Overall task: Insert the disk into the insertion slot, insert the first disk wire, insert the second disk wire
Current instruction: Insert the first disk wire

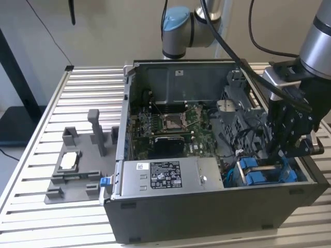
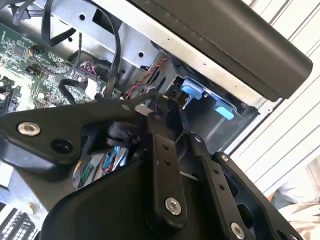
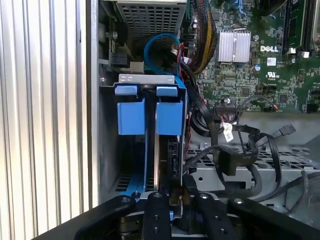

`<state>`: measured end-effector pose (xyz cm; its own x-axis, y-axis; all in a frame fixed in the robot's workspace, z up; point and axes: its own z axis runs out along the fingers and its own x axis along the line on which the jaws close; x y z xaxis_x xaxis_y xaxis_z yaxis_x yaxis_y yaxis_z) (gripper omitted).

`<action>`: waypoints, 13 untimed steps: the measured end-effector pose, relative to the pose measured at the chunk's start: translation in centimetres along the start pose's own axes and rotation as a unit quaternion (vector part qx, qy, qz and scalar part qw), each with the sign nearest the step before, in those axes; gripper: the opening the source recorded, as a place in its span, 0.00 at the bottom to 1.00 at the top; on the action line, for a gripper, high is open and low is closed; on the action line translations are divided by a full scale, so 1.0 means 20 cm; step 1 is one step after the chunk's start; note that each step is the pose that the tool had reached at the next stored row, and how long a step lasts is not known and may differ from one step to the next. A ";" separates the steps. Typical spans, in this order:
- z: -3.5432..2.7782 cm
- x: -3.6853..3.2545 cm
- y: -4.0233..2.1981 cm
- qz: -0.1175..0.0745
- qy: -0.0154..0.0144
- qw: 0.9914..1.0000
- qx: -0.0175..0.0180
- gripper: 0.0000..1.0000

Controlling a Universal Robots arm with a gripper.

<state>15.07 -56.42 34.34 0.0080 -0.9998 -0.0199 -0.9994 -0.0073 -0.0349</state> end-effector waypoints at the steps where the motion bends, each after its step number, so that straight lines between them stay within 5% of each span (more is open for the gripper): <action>1: -0.023 -0.001 -0.001 0.000 0.000 1.000 0.000 0.26; 8: -0.159 -0.006 -0.006 0.000 0.000 1.000 0.000 0.26; 13: -0.172 -0.009 -0.005 0.000 0.000 1.000 0.002 0.26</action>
<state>15.06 -56.31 37.78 0.0081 -0.9998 -0.0199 -0.9992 -0.0073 -0.0389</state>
